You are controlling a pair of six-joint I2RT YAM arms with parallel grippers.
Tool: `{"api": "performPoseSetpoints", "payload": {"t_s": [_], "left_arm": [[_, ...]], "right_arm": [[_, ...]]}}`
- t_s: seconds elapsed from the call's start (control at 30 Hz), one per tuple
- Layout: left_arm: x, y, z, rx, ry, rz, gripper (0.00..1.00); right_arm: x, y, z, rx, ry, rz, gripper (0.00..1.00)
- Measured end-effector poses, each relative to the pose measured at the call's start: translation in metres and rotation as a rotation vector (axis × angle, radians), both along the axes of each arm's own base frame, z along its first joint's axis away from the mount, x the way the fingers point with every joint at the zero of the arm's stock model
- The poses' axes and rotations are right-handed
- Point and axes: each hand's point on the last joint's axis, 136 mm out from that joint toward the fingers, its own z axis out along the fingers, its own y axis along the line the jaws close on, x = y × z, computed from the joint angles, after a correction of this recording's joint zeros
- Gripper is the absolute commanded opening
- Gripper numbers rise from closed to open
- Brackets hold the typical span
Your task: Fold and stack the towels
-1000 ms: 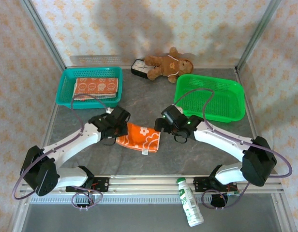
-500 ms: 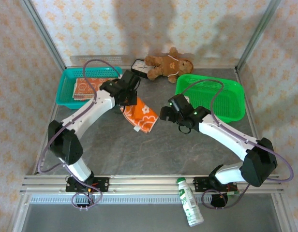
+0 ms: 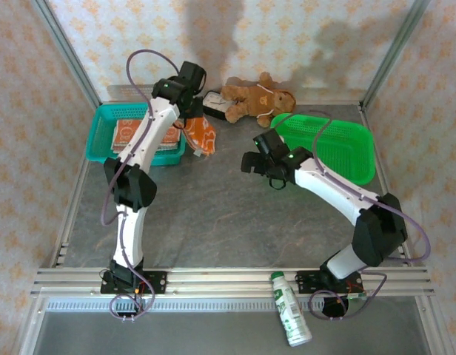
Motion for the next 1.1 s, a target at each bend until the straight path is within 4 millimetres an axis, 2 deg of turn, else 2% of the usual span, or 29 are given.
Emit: {"api": "performPoseSetpoints", "payload": {"t_s": [0.07,0.13,0.27,0.5,0.83,0.93,1.1], "left_arm": [[0.010,0.011,0.001,0.009,-0.006,0.015,0.00],[0.013,0.022,0.001,0.019,0.002,0.024,0.00],[0.008,0.043,-0.002,0.040,0.039,0.039,0.00],[0.002,0.066,-0.007,0.080,0.086,0.035,0.00],[0.007,0.132,-0.008,0.127,0.103,0.079,0.00],[0.012,0.144,-0.015,0.149,0.109,0.071,0.00],[0.021,0.150,-0.040,0.207,0.132,0.034,0.00]], "right_arm": [[0.005,0.002,0.000,-0.006,0.003,0.009,1.00],[0.011,0.004,0.000,-0.008,0.002,0.015,1.00],[0.021,0.006,0.002,-0.017,-0.009,0.026,0.99],[0.035,0.014,0.009,-0.035,-0.033,0.058,0.99],[0.041,0.018,0.007,-0.055,-0.015,0.072,0.99],[0.042,0.018,0.013,-0.057,-0.018,0.076,0.99],[0.042,0.018,0.022,-0.063,-0.019,0.081,0.99]]}}
